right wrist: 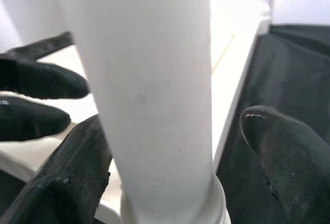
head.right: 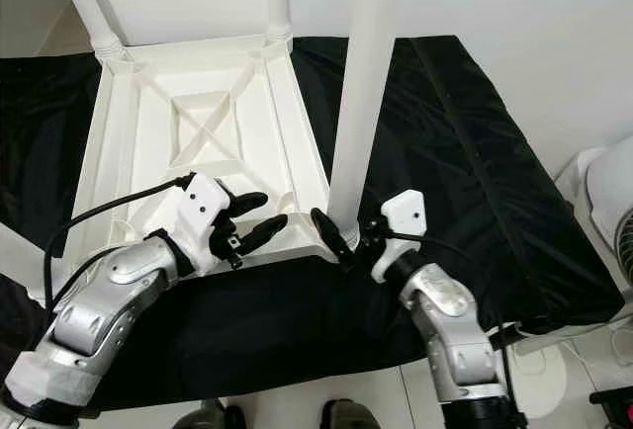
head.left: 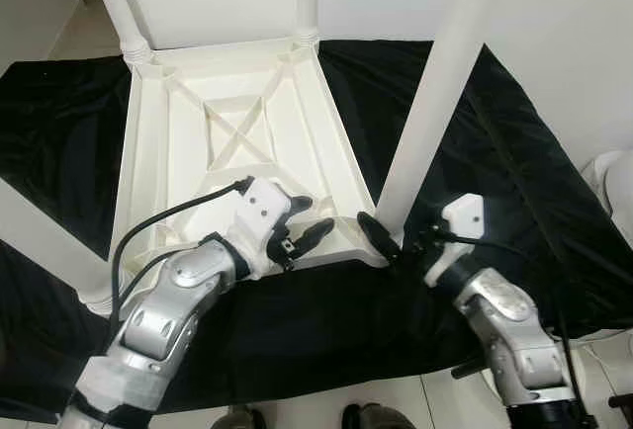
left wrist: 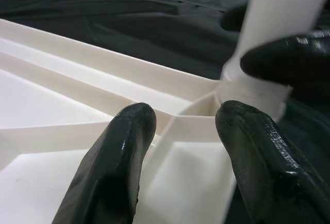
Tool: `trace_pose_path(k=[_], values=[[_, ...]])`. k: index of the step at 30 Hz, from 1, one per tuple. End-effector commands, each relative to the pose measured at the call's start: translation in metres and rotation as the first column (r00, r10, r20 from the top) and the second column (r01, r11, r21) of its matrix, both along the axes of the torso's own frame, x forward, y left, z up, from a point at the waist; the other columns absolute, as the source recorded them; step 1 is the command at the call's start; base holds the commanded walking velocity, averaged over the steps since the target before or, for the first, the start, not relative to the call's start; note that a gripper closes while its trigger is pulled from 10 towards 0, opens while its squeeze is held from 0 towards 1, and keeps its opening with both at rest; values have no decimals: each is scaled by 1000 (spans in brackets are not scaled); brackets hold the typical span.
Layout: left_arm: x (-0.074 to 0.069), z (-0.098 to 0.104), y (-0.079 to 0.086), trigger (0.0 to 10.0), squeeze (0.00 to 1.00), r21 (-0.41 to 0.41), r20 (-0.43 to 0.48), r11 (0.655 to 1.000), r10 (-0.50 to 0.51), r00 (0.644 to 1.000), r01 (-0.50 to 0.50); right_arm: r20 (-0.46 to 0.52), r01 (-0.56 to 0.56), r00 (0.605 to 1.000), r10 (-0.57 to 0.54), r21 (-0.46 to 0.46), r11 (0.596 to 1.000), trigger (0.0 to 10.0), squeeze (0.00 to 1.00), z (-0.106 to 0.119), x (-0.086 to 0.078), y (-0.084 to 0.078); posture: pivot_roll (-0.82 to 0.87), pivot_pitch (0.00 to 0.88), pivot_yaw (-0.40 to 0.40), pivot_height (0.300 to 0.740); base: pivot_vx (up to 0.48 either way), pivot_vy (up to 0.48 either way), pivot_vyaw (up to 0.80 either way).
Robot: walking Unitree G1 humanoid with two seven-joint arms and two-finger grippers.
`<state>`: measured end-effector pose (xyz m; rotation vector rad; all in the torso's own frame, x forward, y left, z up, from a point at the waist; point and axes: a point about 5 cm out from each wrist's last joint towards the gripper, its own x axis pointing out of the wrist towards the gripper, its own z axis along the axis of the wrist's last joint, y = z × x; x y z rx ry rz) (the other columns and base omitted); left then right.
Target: Building children table
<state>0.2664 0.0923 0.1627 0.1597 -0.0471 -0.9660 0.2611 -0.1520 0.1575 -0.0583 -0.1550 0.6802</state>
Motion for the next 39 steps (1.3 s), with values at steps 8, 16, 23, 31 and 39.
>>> trace_pose_path(k=[8, 16, 23, 31, 39], values=[[-15, 1, -4, 10000, 0, 19, -28, 984, -179, 983, 180, -21, -172, 985, 171, -113, 979, 0, 0, -3, 16, -3, -104, 72, 56, 740, 0, 0, 0], [-14, 0, -5, 10000, 0, 11, -17, 989, -147, 989, 147, -45, -179, 983, 175, -114, 977, 0, 0, -8, 24, -9, -99, 72, 43, 740, 0, 0, 0], [-11, -1, -5, 10000, 0, -8, -20, 994, -106, 994, 106, -30, -26, 999, 25, -35, 999, 10000, 0, -7, 26, -3, -95, 89, 27, 740, 0, 0, 0], [-4, 2, 1, 10000, 0, -16, -5, 999, -44, 999, 44, -21, 200, 980, -200, 5, 980, 10000, 0, -8, 15, 13, -93, 104, 31, 740, 0, 0, 0], [-3, 1, 8, 10000, 0, -13, -12, 1000, -20, 1000, 20, -50, 429, 903, -428, 24, 903, 10000, 0, -14, 1, 31, -96, 105, 33, 740, 0, 0, 0]])
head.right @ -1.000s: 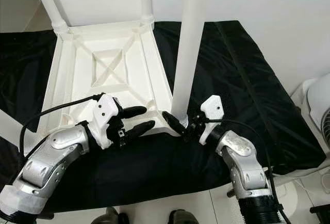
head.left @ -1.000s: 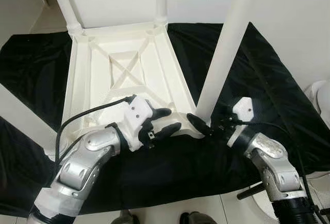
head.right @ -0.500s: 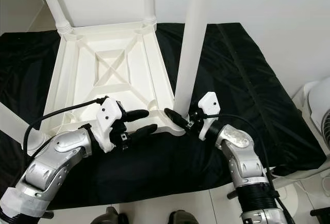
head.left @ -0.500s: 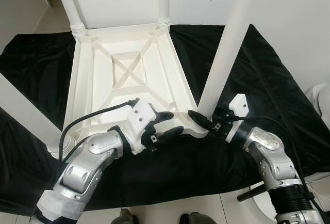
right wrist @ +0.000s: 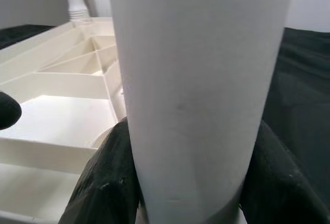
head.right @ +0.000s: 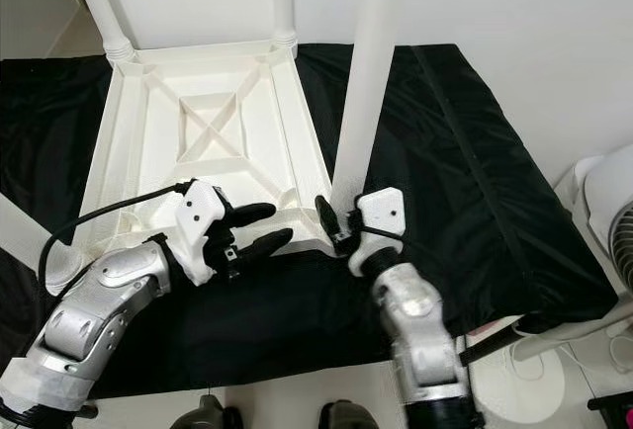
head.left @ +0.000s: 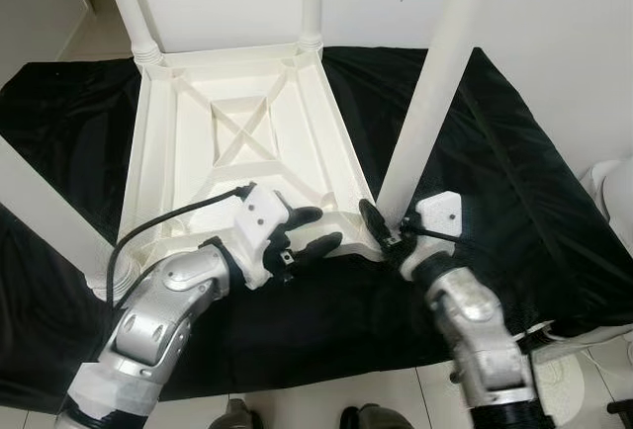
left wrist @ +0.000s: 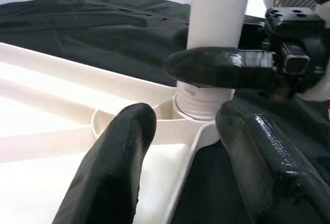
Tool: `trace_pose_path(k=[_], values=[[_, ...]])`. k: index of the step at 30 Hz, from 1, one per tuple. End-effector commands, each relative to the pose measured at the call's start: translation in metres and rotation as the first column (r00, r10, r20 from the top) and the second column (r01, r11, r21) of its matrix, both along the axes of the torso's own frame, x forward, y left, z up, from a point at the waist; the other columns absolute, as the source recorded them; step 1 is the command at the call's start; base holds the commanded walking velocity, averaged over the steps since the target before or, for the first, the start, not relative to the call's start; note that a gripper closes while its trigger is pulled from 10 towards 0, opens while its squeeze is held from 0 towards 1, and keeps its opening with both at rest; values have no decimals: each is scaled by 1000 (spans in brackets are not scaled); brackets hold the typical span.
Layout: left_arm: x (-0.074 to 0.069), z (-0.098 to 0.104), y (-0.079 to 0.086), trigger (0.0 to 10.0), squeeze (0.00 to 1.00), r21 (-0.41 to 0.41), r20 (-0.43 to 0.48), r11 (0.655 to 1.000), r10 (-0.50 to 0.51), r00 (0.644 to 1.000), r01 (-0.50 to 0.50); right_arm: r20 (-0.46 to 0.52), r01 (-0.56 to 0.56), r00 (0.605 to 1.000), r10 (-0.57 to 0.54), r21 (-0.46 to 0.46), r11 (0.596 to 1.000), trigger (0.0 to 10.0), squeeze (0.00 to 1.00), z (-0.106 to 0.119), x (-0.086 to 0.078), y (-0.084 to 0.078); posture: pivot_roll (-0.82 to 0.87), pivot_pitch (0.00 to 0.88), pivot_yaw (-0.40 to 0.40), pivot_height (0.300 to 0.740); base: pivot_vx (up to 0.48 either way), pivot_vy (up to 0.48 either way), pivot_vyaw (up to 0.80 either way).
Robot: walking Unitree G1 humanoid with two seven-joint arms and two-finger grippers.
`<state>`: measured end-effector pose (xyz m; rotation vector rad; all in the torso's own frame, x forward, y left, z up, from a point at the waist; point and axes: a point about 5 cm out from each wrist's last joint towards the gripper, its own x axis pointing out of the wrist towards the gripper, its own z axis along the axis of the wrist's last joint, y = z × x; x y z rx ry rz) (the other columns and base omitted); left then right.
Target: Building children table
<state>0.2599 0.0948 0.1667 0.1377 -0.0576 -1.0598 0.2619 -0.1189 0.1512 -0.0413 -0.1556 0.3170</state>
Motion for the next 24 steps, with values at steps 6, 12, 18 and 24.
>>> trace_pose_path(k=[6, 12, 18, 24], values=[[6, -2, 8, 10000, 0, 9, 0, 997, 83, 997, -82, -55, 131, 990, -130, 24, 991, 10000, 0, -7, -4, 6, -95, 100, 37, 740, 0, 0, 0], [7, -1, 8, 10000, 0, 15, 6, 997, 79, 997, -79, -10, 67, 998, -66, 55, 996, 10000, 1000, 1, -9, 6, -97, 93, 39, 740, 0, 0, 0], [6, -2, 7, 10000, 0, 18, -1, 997, 69, 998, -69, -7, -67, 998, 68, 73, 995, 10000, 231, 5, -12, 0, -98, 85, 37, 740, 0, 0, 0], [6, -3, 4, 10000, 0, 12, -8, 998, 60, 998, -60, -20, -284, 959, 283, -20, 959, 10000, 0, 3, -6, -23, -100, 74, 32, 740, 0, 0, 0]])
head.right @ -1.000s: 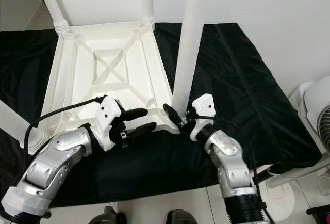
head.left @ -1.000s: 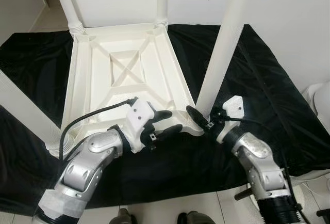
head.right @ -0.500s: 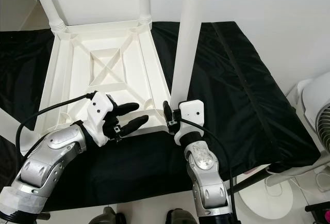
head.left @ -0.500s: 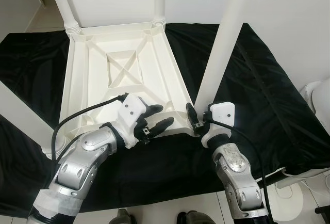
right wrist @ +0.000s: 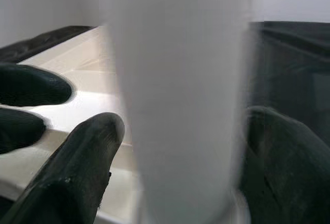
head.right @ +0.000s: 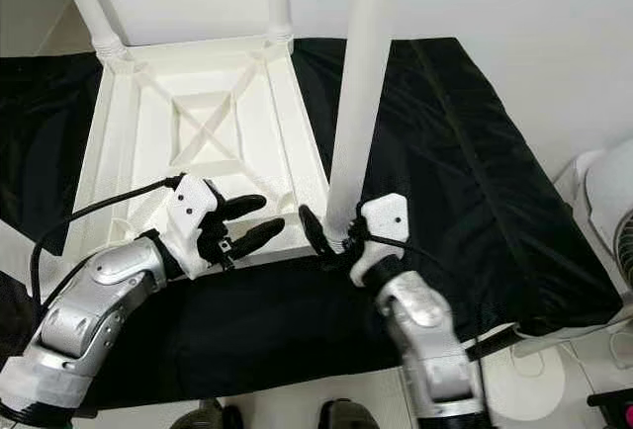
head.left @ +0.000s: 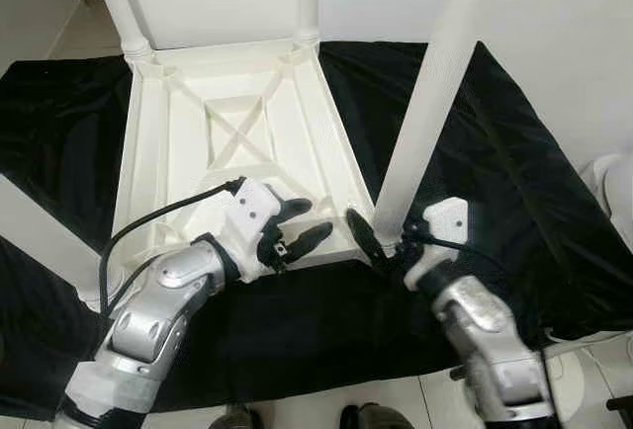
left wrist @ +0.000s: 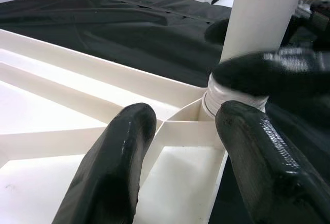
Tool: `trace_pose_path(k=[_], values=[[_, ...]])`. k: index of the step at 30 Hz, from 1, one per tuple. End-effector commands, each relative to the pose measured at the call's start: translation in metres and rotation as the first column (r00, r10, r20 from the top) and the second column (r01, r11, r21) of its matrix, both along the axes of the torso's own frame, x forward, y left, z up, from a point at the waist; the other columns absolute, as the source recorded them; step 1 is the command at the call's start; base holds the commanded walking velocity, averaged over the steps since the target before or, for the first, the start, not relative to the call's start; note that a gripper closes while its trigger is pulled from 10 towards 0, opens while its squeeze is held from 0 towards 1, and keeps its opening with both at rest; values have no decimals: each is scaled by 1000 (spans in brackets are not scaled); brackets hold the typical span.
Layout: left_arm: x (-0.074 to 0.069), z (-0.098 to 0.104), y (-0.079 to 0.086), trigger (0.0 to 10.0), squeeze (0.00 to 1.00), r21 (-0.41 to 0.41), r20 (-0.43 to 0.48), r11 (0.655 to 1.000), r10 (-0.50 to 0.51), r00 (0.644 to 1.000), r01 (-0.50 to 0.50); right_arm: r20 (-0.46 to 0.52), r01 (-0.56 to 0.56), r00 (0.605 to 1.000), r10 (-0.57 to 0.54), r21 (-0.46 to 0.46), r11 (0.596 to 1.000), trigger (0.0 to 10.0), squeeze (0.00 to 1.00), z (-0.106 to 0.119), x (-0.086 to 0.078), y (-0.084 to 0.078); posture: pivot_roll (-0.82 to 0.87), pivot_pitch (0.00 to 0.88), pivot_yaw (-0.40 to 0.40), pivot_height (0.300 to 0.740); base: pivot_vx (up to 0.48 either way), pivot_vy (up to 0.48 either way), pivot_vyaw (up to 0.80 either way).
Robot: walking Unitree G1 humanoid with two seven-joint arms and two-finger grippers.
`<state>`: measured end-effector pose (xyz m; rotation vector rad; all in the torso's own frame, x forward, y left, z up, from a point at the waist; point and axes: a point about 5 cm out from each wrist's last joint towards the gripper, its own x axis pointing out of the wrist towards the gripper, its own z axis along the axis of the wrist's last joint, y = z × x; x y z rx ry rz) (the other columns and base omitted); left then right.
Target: Building children table
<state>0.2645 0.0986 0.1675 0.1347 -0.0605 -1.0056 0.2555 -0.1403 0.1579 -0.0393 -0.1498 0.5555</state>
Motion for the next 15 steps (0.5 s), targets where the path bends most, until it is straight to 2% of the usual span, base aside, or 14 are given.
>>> trace_pose_path(k=[1, 2, 5, 7, 8, 12, 13, 14, 15], values=[[1, -4, 0, 10000, 0, 18, -12, 1000, 6, 1000, -6, -9, -50, 999, 50, -5, 999, 10000, 0, -3, 1, -1, -100, 74, 32, 740, 0, 0, 0], [1, -4, -2, 10000, 0, 16, -13, 1000, 1, 1000, 0, -25, -121, 992, 120, -34, 992, 10000, 0, -5, 5, -6, -101, 69, 30, 740, 0, 0, 0], [-2, -6, -6, 10000, 0, 21, -13, 1000, -21, 1000, 22, -20, -165, 986, 164, -88, 982, 10000, 0, -7, 16, -11, -100, 59, 28, 740, 0, 0, 0], [-3, -7, -7, 10000, 0, 23, -13, 999, -29, 1000, 29, -27, -180, 984, 178, -95, 979, 10000, 0, -7, 19, -12, -100, 59, 28, 740, 0, 0, 0], [-5, -8, -9, 10000, 0, 28, -18, 998, -60, 998, 61, -43, -212, 977, 209, -80, 974, 10000, 0, -6, 26, -12, -96, 52, 26, 740, 0, 0, 0], [-6, -8, -10, 10000, 0, 26, -24, 997, -71, 997, 72, -41, -229, 973, 226, -84, 970, 10000, 0, -5, 30, -12, -96, 50, 26, 740, 0, 0, 0], [-7, -9, -10, 10000, 0, 32, -24, 997, -76, 997, 76, -37, -239, 971, 236, -112, 964, 6784, 0, -6, 34, -12, -93, 51, 26, 740, 0, 0, 0], [-9, -10, -10, 10000, 0, 37, -28, 996, -82, 996, 83, -41, -250, 968, 247, -120, 961, 4510, 0, -7, 37, -12, -93, 53, 25, 740, 0, 0, 0], [-10, -11, -10, 10000, 0, 42, -31, 995, -89, 996, 90, -47, -256, 967, 252, -123, 959, 2667, 0, -8, 39, -12, -93, 53, 25, 740, 0, 0, 0]])
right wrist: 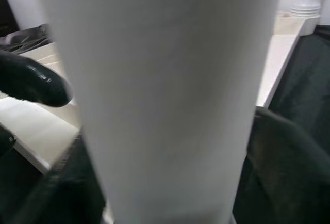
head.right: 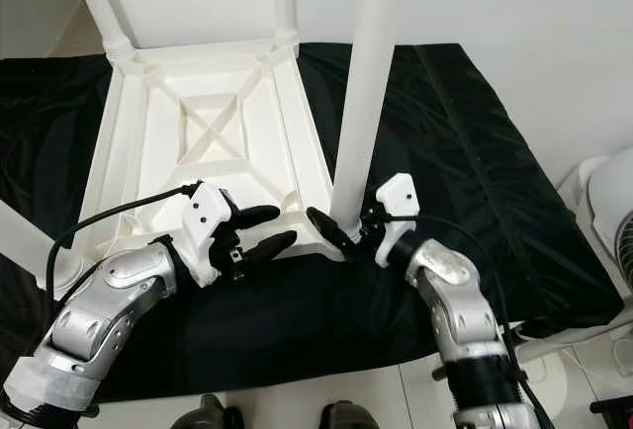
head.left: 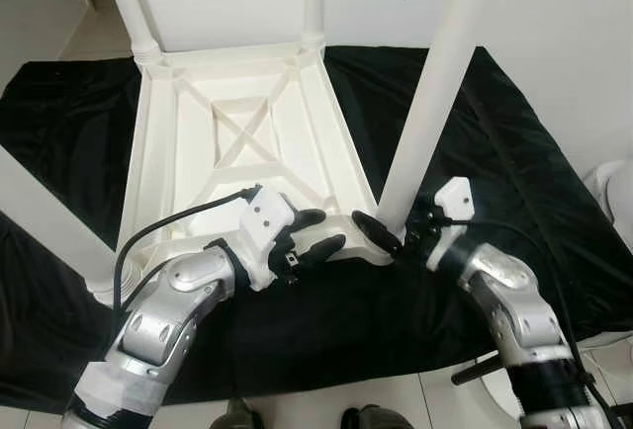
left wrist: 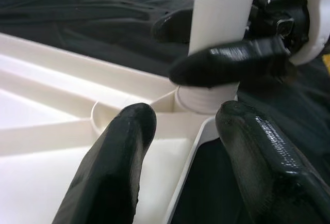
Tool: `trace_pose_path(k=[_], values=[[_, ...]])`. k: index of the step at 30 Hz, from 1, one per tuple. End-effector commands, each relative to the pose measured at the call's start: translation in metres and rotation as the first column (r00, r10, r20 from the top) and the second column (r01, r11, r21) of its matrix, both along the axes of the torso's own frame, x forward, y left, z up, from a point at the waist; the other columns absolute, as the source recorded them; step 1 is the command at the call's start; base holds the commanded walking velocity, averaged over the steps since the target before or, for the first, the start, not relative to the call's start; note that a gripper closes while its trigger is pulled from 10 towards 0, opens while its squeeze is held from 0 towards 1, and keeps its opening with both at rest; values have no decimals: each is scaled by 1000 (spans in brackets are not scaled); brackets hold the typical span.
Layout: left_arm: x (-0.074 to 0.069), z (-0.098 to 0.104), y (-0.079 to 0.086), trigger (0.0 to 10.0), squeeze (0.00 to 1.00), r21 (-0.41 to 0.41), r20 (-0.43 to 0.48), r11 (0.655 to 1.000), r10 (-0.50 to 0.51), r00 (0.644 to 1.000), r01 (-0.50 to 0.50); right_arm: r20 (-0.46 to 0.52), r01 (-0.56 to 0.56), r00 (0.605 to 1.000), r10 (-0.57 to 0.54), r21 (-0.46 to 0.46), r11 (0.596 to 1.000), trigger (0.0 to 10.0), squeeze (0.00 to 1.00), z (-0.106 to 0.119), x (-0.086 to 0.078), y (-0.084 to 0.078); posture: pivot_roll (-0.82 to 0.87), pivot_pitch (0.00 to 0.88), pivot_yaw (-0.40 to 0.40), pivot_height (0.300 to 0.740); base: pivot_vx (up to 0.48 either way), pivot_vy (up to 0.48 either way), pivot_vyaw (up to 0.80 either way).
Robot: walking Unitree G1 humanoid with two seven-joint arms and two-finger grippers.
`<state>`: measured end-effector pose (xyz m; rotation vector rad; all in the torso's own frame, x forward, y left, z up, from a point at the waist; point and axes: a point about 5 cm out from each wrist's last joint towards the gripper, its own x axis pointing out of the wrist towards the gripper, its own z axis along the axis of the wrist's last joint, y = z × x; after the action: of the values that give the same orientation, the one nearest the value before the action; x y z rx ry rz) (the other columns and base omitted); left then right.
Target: Building children table
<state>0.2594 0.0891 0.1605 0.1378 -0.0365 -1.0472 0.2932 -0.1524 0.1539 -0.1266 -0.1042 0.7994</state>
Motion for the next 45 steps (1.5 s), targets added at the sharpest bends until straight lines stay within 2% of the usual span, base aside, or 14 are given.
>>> trace_pose_path(k=[1, 2, 10, 11, 13, 15, 22, 26, 29, 31, 35, 41, 42, 45], values=[[-5, -4, 0, 10000, 0, 27, -9, 998, -50, 999, 50, -10, -22, 1000, 21, -17, 1000, 2667, 0, -4, 1, 0, -93, 53, 25, 740, 0, 0, 0], [-6, -5, -1, 10000, 0, 32, -12, 998, -55, 998, 55, -13, -34, 999, 34, -20, 999, 0, 0, -5, 3, -1, -90, 57, 21, 740, 0, 0, 0], [-7, -6, -1, 10000, 0, 41, -5, 998, -39, 999, 40, -33, -27, 999, 27, -10, 1000, 0, 0, -12, 1, -5, -85, 72, 14, 740, 0, 0, 0], [-7, -5, 0, 10000, 0, 39, -2, 999, -31, 1000, 31, -37, 5, 999, -4, 8, 1000, 10000, 0, -11, 1, -4, -87, 77, 14, 740, 0, 0, 0], [-5, -5, 0, 10000, 0, 40, 3, 999, -16, 1000, 16, -33, 65, 997, -63, 62, 996, 10000, 0, -6, 0, 0, -90, 82, 14, 740, 0, 0, 0], [-5, -5, 0, 10000, 0, 40, 3, 999, -16, 1000, 16, -33, 65, 997, -63, 62, 996, 10000, 0, -6, 0, 0, -90, 82, 14, 740, 0, 0, 0], [-2, -3, 3, 10000, 0, 31, 1, 999, 21, 1000, -21, -26, 279, 960, -278, 60, 958, 10000, 0, -8, -3, 5, -87, 98, 13, 740, 0, 0, 0], [0, -4, 4, 10000, 0, 40, 0, 998, 45, 999, -45, -45, 393, 919, -391, 69, 917, 10000, 0, -12, -8, 12, -87, 105, 14, 740, 0, 0, 0], [0, -4, 5, 10000, 0, 35, -6, 998, 44, 999, -43, -150, 558, 828, -540, 125, 820, 10000, 0, -15, -7, 18, -89, 107, 13, 740, 0, 0, 0], [0, -4, 6, 10000, 0, 34, -6, 998, 43, 999, -43, -172, 580, 812, -558, 132, 803, 10000, 0, -15, -7, 19, -89, 107, 13, 740, 0, 0, 0], [1, -3, 5, 10000, 0, 26, -15, 998, 50, 999, -49, -142, 636, 771, -620, 147, 757, 10000, 0, -7, -15, 49, -89, 107, 13, 740, 0, 0, 0], [1, -3, 5, 10000, 0, 26, -9, 998, 50, 999, -50, -118, 607, 795, -595, 153, 780, 10000, 0, -3, -16, 56, -97, 106, 18, 740, 0, 0, 0], [2, -3, 5, 10000, 0, 27, -7, 999, 46, 999, -46, -126, 614, 790, -601, 162, 773, 10000, 1000, -2, -17, 53, -100, 104, 16, 740, 0, 0, 0], [3, -2, 4, 10000, 0, 29, -2, 999, 42, 999, -42, -125, 610, 792, -597, 169, 774, 10000, 1000, 1, -17, 49, -101, 100, 14, 740, 0, 0, 0]])
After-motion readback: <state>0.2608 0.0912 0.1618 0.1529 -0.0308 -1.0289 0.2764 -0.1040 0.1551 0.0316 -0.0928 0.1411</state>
